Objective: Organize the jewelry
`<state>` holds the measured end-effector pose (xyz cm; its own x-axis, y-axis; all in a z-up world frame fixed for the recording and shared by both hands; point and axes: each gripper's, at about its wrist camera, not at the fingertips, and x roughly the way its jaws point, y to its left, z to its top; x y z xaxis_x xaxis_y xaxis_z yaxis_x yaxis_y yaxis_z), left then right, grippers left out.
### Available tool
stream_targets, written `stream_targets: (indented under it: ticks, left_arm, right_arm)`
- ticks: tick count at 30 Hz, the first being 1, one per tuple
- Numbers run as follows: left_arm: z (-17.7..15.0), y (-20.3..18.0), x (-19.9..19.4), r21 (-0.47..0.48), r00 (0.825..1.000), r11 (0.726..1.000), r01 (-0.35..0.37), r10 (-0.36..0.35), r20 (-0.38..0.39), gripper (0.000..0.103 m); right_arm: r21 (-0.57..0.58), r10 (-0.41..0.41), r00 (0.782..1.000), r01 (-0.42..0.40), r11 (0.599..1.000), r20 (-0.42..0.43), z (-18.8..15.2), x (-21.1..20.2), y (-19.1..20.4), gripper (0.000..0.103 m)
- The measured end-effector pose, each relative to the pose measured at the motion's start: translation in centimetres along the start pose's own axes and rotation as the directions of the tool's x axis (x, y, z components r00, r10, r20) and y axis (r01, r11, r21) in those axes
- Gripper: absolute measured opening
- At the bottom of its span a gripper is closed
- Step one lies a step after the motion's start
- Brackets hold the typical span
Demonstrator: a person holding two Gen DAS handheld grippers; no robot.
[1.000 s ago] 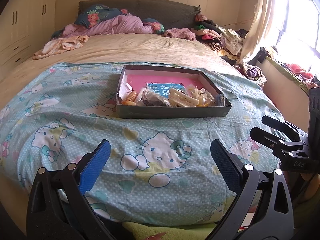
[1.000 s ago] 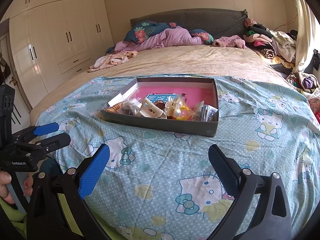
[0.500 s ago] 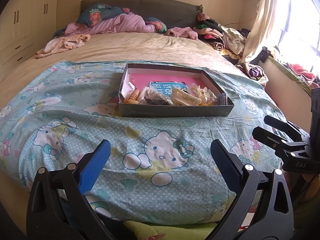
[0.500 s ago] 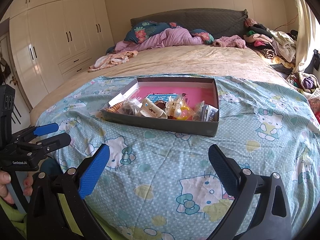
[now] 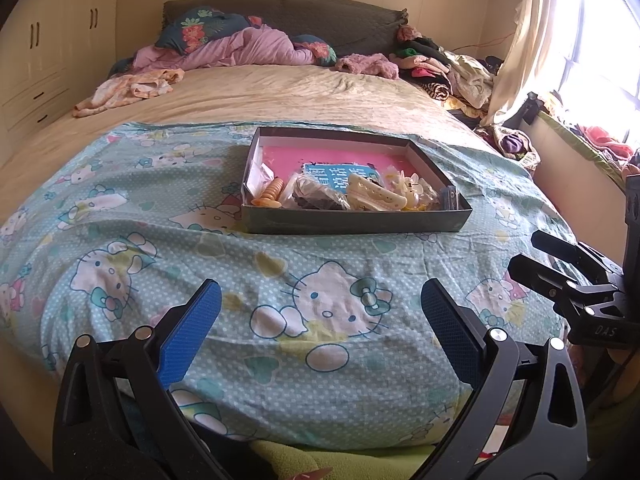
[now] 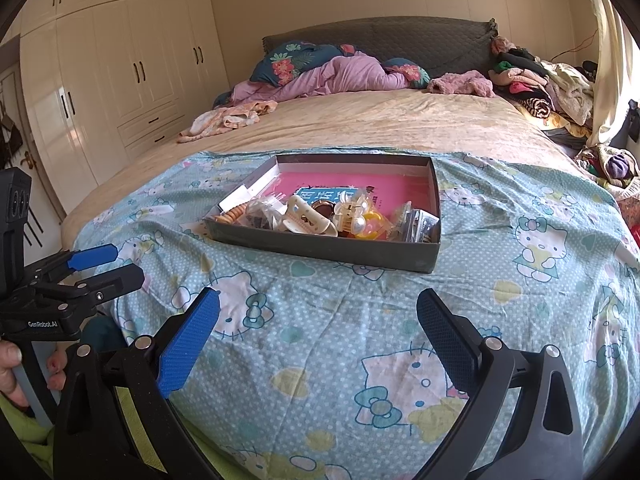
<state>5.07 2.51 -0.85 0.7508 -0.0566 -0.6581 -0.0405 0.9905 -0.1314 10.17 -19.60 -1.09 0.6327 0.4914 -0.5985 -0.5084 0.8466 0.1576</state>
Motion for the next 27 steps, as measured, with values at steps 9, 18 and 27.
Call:
stream_targets:
  ticks: [9, 18, 27]
  left_arm:
    - [0.0, 0.0, 0.0, -0.001, 1.000, 1.000, -0.006, 0.006, -0.001, 0.093]
    - [0.0, 0.9, 0.0, -0.004, 1.000, 1.000, -0.023, 0.023, -0.011, 0.093]
    - [-0.1, 1.2, 0.4, -0.021, 1.000, 1.000, -0.020, 0.020, -0.024, 0.093]
  right_arm:
    - [0.000, 0.000, 1.000, 0.000, 1.000, -0.001, 0.0, 0.0, 0.0, 0.098]
    - [0.001, 0.000, 1.000, 0.000, 1.000, -0.002, 0.0, 0.0, 0.0, 0.098]
    - [0.014, -0.017, 1.000, 0.017, 1.000, -0.011, -0.3, 0.3, -0.6, 0.098]
